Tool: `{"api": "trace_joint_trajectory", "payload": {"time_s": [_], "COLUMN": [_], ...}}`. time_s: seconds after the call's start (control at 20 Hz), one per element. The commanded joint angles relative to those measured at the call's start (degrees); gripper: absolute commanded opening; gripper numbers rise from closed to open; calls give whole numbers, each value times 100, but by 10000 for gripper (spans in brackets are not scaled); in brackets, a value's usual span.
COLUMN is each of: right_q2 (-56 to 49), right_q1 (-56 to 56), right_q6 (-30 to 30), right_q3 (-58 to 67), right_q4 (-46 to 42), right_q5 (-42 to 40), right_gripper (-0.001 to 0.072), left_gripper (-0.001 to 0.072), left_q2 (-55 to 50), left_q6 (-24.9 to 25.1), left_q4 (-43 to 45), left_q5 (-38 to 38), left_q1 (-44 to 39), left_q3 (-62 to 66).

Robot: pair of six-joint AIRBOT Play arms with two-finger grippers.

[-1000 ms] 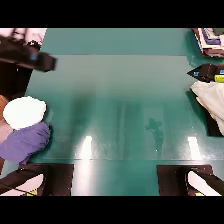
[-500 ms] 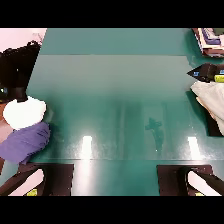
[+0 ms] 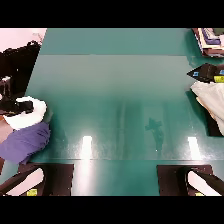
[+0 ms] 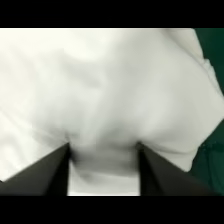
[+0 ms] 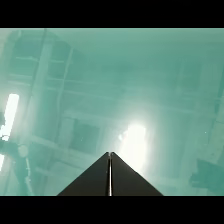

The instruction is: Fold the shirts.

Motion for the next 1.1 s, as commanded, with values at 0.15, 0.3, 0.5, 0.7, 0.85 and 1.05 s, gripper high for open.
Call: {"api": "trace_joint_trajectory", "payload": {"time_s": [0.15, 0.3, 0.5, 0.7, 0.85, 1.05], "right_q2": [7, 83, 404, 739, 890, 879], "right_q1": [2, 2, 2, 2, 2, 2], "right_q6": [0, 0, 0, 0, 0, -2], "right_q3": [4, 7, 7, 7, 7, 245], "right_q4": [11, 42, 55, 52, 52, 39], "right_q5": [-136, -278, -1104, -1801, -2002, -1923], "right_gripper": [16, 17, 17, 16, 16, 16], "left_gripper": [26, 24, 22, 21, 21, 22], "left_q2": [-33, 225, 1252, 1550, 1526, 763], "left_q6": [-201, -199, -197, -243, -581, -745], "left_q4": [-109, -398, -922, -1001, -997, -1021], "left_q5": [-286, -697, -743, -920, -321, -214], "left_q1": [9, 7, -313, -1864, -3388, -5095], "left_q3": [11, 533, 1919, 3613, 3958, 3947]}}
